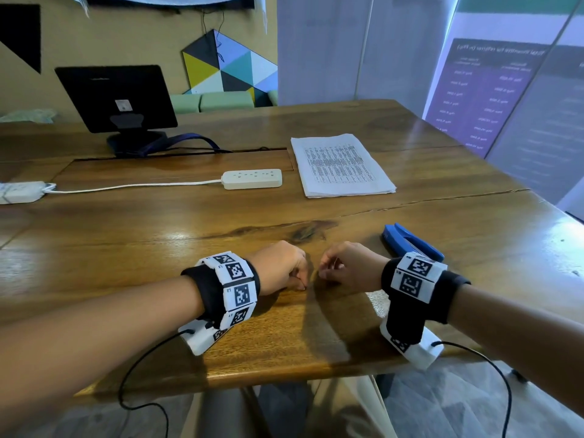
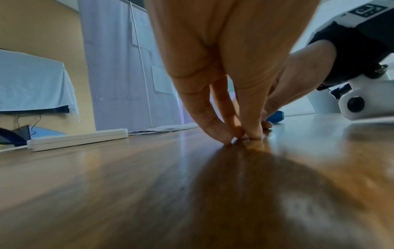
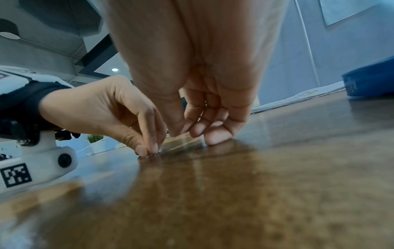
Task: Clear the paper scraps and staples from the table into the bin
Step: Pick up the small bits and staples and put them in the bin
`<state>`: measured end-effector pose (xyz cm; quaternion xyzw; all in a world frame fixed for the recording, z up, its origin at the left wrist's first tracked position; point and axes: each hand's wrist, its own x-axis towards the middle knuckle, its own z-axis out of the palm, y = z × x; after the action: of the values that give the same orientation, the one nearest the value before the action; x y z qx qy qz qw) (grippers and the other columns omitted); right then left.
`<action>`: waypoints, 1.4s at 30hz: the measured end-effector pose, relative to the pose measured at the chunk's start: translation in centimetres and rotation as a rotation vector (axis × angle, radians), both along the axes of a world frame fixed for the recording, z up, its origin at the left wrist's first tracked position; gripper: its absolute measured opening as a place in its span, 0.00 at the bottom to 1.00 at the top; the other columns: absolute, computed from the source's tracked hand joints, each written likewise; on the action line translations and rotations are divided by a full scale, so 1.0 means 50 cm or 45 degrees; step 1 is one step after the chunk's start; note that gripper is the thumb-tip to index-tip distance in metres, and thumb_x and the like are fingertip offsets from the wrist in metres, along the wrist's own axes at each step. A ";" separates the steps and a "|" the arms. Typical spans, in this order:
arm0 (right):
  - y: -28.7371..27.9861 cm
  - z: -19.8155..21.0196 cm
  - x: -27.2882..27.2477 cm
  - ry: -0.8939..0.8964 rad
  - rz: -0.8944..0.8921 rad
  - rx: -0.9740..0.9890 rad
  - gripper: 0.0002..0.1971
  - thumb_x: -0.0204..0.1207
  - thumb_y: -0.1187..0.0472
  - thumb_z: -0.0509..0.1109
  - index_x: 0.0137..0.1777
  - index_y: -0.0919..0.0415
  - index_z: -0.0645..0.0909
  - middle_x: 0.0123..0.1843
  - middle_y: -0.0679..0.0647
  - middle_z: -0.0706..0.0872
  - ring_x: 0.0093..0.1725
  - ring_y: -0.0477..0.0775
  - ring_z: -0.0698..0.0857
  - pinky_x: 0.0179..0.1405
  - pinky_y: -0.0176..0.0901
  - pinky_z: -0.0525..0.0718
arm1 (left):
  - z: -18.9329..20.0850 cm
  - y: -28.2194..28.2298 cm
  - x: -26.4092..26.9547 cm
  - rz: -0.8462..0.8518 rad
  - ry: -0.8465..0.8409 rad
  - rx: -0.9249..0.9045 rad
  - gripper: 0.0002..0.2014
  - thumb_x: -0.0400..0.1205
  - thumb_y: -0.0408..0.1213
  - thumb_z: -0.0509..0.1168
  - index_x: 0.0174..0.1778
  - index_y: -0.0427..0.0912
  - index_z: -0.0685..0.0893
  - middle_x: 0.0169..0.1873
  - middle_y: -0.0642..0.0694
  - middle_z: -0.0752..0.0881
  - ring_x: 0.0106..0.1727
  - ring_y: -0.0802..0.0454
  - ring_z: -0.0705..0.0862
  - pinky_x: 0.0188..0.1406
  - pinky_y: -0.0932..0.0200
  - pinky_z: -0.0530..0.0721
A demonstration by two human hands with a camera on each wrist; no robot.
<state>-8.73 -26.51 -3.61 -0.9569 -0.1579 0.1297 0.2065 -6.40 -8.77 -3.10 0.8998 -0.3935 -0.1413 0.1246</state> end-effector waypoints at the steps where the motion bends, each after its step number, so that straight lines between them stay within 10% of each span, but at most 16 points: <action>1: 0.000 -0.001 0.000 -0.001 0.001 -0.002 0.08 0.78 0.57 0.67 0.50 0.58 0.86 0.46 0.45 0.80 0.47 0.45 0.77 0.51 0.36 0.73 | 0.002 -0.005 -0.001 0.003 -0.013 0.024 0.03 0.77 0.35 0.70 0.43 0.42 0.89 0.46 0.49 0.87 0.49 0.53 0.85 0.54 0.56 0.82; 34: -0.011 -0.004 -0.008 0.129 -0.139 0.133 0.04 0.78 0.61 0.67 0.45 0.54 0.83 0.45 0.47 0.83 0.43 0.44 0.79 0.41 0.30 0.76 | 0.000 -0.056 -0.026 0.036 -0.108 0.476 0.10 0.83 0.32 0.58 0.53 0.35 0.84 0.50 0.38 0.81 0.51 0.39 0.83 0.48 0.49 0.83; 42: -0.032 0.003 -0.032 0.091 -0.130 0.138 0.03 0.78 0.57 0.68 0.44 0.52 0.83 0.48 0.48 0.83 0.49 0.48 0.81 0.54 0.41 0.81 | 0.020 -0.039 -0.021 0.121 0.020 0.415 0.14 0.85 0.35 0.52 0.49 0.32 0.81 0.44 0.38 0.79 0.44 0.42 0.78 0.44 0.51 0.78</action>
<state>-10.33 -28.13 -3.46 -0.9458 -0.1081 0.1443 0.2701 -7.46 -10.72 -2.09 0.9245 -0.3215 -0.2043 -0.0134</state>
